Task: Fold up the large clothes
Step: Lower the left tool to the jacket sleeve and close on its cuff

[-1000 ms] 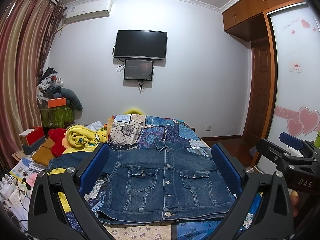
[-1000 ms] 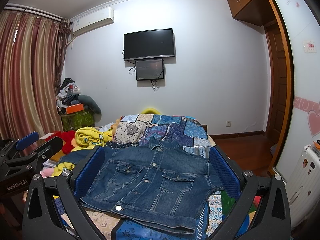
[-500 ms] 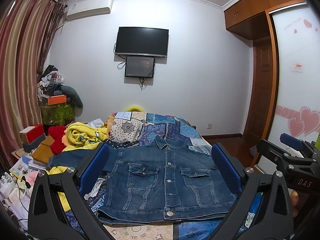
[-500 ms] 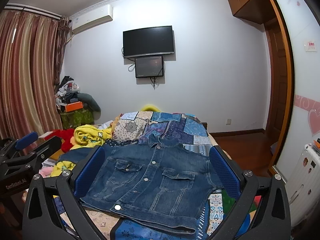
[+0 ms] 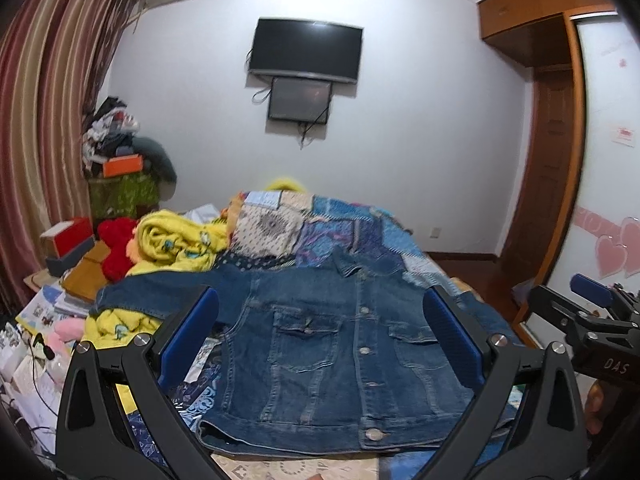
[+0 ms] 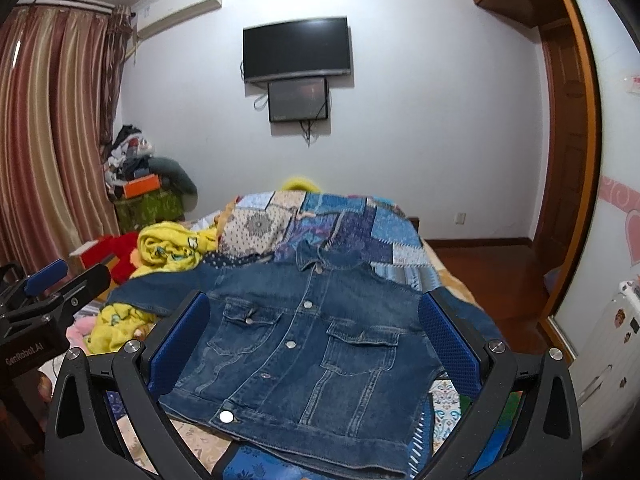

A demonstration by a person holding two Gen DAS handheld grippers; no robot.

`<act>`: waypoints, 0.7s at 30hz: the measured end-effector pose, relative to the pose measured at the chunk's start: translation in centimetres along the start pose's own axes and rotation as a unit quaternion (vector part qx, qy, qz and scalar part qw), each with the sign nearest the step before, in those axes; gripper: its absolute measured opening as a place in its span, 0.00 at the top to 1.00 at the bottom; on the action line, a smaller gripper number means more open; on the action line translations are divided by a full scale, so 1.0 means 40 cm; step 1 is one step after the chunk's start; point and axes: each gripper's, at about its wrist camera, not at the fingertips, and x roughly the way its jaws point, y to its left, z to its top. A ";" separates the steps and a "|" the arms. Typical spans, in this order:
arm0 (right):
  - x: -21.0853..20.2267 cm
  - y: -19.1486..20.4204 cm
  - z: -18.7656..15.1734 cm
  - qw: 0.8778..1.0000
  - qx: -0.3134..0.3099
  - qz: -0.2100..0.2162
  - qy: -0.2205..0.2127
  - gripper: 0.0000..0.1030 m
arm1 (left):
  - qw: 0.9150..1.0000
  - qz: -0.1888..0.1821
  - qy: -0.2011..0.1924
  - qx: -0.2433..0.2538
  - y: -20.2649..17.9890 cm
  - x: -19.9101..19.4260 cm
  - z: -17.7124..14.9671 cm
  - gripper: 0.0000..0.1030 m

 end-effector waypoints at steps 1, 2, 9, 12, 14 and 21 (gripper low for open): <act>0.027 -0.001 -0.001 1.000 0.002 0.001 0.010 0.00 | 1.000 0.009 0.007 -0.003 0.013 0.023 -0.001 0.00; 0.039 -0.001 -0.004 1.000 0.002 0.001 0.014 0.00 | 1.000 0.017 0.014 -0.007 0.029 0.047 -0.004 0.00; 0.183 -0.021 -0.021 0.997 0.010 0.010 0.075 0.00 | 0.996 0.057 0.069 -0.021 0.154 0.210 -0.034 0.00; 0.248 -0.035 -0.033 0.994 0.013 0.010 0.106 0.00 | 0.993 0.071 0.089 -0.034 0.240 0.281 -0.055 0.00; 0.292 -0.050 -0.042 0.992 0.017 0.007 0.127 0.00 | 0.991 0.072 0.104 -0.037 0.292 0.327 -0.069 0.00; 0.405 -0.088 -0.077 0.984 0.016 -0.024 0.176 0.00 | 0.978 0.054 0.176 -0.098 0.495 0.480 -0.130 0.00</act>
